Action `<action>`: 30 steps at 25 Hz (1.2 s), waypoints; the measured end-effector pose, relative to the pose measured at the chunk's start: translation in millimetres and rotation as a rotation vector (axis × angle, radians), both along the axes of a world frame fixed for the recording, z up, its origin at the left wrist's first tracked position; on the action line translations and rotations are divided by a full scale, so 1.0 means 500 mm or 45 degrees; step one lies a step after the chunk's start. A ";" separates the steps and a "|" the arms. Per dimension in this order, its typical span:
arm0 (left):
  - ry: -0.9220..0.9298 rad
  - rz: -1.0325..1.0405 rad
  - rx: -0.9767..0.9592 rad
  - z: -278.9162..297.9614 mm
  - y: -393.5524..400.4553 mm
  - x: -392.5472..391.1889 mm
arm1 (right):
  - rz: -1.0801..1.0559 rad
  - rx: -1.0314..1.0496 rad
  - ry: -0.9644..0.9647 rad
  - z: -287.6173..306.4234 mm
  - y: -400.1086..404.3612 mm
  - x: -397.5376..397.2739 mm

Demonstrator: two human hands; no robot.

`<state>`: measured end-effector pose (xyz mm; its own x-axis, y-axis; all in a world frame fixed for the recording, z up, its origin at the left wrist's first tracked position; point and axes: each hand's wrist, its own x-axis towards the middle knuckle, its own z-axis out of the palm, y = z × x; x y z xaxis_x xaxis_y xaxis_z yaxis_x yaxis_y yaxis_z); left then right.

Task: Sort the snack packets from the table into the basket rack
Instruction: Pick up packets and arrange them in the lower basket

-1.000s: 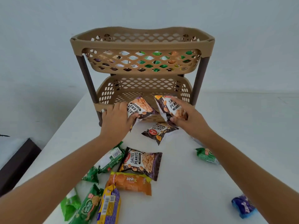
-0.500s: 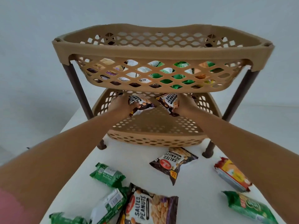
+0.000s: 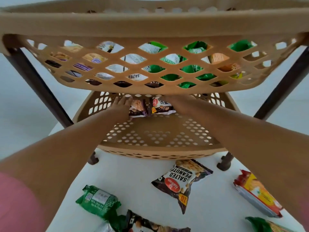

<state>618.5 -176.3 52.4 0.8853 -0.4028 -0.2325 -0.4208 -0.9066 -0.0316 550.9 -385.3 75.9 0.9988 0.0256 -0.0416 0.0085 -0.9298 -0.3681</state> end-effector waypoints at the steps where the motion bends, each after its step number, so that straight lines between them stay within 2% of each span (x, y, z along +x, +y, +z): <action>1: 0.066 0.040 -0.007 -0.012 -0.003 0.000 | 0.059 -0.190 0.167 -0.011 0.002 0.005; 2: 0.111 0.078 -0.032 -0.017 -0.004 0.001 | 0.088 -0.374 0.234 -0.013 0.005 0.008; 5: 0.137 0.088 0.008 0.013 0.000 0.000 | 0.089 -0.371 0.274 0.001 0.005 -0.003; 7: 0.061 0.013 0.002 0.051 -0.004 -0.018 | 0.036 -0.168 0.214 0.030 0.011 -0.024; 9: -0.115 -0.084 -0.102 0.083 -0.013 -0.061 | 0.035 -0.136 0.079 0.051 0.021 -0.059; 14: -0.265 -0.389 -0.404 0.145 0.033 -0.257 | 0.181 -0.094 -0.122 0.124 0.066 -0.229; 19: -0.264 -0.451 -0.590 0.123 0.157 -0.472 | 0.256 0.049 -0.281 0.116 0.086 -0.446; 26: -0.063 -0.275 -0.594 0.022 0.254 -0.660 | 0.361 0.133 0.094 -0.013 0.200 -0.619; 30: -0.093 -0.329 -0.507 -0.023 0.277 -0.732 | 0.315 0.002 0.174 -0.072 0.243 -0.635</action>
